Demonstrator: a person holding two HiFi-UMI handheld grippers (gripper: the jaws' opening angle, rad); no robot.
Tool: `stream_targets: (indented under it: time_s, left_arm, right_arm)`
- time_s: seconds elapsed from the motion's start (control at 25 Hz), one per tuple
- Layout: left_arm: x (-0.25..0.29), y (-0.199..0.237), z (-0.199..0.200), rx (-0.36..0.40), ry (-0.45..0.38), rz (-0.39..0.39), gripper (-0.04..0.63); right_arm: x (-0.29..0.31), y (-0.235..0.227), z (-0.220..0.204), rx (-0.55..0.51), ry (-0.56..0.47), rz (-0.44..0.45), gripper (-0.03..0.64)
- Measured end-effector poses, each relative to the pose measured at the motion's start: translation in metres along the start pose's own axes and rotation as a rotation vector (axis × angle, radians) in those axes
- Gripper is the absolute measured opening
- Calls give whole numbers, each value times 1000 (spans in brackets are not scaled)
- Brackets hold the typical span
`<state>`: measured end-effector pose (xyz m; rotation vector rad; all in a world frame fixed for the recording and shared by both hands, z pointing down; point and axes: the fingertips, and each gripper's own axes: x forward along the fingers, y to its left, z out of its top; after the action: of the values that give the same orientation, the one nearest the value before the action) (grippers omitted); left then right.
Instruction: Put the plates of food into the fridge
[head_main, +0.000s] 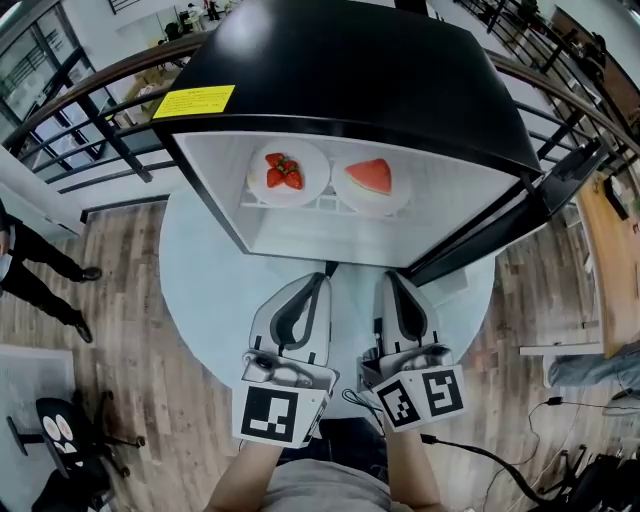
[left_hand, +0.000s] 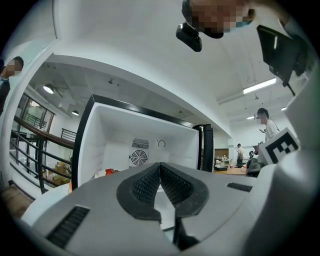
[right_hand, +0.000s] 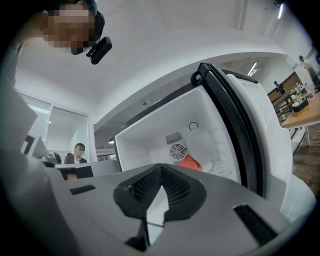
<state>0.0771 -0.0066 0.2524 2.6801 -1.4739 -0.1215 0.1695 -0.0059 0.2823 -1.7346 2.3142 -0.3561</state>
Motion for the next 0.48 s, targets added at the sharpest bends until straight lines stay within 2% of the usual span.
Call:
stream_targets:
  time_s: [0.32, 0.48]
  left_arm:
    - [-22, 8, 7, 16, -26, 67, 8]
    - [-37, 18, 10, 21, -40, 127, 8]
  right_arm:
    - [-2, 25, 2, -29, -10, 77, 14]
    - [0, 42, 0, -27, -8, 139, 14]
